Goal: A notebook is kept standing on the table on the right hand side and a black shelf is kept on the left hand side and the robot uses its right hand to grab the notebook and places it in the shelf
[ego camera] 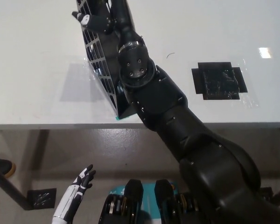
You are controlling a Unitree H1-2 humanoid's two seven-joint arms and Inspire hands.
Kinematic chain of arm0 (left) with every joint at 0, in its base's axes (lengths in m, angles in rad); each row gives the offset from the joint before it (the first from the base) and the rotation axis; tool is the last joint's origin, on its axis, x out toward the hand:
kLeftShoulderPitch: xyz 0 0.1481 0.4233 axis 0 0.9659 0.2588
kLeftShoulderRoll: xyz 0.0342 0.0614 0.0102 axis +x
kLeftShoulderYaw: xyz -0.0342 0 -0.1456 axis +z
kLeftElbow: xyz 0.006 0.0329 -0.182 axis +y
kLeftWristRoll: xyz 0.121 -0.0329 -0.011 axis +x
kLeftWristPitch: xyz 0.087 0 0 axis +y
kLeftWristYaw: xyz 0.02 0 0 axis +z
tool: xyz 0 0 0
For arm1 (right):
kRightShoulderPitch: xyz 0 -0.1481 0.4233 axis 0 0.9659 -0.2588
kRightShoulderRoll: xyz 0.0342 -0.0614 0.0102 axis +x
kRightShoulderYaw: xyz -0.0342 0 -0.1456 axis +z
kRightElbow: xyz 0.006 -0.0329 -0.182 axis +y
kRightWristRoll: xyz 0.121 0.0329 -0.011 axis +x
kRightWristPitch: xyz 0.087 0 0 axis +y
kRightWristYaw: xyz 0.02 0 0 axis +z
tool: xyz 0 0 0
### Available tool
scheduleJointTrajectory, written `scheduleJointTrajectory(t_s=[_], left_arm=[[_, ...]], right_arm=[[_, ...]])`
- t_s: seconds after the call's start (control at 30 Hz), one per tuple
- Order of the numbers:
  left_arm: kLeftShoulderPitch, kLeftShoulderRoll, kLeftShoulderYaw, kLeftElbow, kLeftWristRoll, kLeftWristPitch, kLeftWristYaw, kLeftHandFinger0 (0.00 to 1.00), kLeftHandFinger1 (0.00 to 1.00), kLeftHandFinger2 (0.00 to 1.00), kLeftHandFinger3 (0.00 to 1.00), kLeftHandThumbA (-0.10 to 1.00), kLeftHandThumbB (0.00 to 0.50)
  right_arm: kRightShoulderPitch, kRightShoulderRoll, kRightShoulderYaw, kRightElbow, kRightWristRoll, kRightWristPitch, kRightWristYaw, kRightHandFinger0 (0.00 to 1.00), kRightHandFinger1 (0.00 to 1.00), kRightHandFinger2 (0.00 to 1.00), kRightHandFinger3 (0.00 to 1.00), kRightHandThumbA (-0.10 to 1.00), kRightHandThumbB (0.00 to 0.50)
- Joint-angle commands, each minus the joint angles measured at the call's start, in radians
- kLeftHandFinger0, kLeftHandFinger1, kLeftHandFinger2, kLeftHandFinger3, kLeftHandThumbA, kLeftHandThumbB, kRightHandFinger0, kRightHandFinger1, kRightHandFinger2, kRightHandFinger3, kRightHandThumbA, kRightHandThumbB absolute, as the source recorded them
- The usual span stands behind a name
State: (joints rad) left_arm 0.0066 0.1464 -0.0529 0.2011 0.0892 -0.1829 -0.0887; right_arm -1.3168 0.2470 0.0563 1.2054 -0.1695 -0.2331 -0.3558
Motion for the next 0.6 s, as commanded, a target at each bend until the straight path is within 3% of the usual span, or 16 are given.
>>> scheduleJointTrajectory(t_s=[0.0,0.2,0.27,0.33,0.4,0.57], left_arm=[[-0.005,0.017,-0.007,-0.033,0.001,-0.009,-0.016,1.00,1.00,1.00,1.00,1.00,0.145],[-0.004,0.017,-0.009,-0.028,0.005,-0.016,-0.014,1.00,1.00,1.00,1.00,1.00,0.160],[-0.009,0.018,-0.006,-0.025,-0.006,-0.001,-0.019,1.00,1.00,1.00,1.00,1.00,0.151],[-0.009,0.017,-0.005,-0.032,-0.003,0.006,-0.017,1.00,1.00,1.00,1.00,1.00,0.113],[-0.014,0.017,-0.005,-0.030,-0.001,0.004,-0.016,1.00,1.00,1.00,1.00,1.00,0.107],[-0.020,0.018,-0.006,-0.016,0.020,-0.005,-0.002,1.00,1.00,1.00,1.00,1.00,0.143]], right_arm=[[-0.056,-0.014,0.019,-0.035,0.001,-0.031,0.053,1.00,1.00,1.00,1.00,1.00,0.341],[-0.035,-0.053,0.031,-0.138,-0.011,-0.028,0.060,1.00,1.00,1.00,1.00,1.00,0.301],[-0.014,-0.085,0.032,-0.254,-0.015,-0.007,0.078,1.00,1.00,1.00,1.00,0.99,0.313],[0.019,-0.120,0.040,-0.404,-0.034,0.039,0.098,1.00,1.00,1.00,1.00,1.00,0.302],[0.054,-0.162,0.039,-0.579,-0.041,0.108,0.133,1.00,1.00,1.00,1.00,1.00,0.308],[0.155,-0.291,0.016,-1.064,-0.036,0.249,0.233,1.00,1.00,1.00,1.00,1.00,0.313]])
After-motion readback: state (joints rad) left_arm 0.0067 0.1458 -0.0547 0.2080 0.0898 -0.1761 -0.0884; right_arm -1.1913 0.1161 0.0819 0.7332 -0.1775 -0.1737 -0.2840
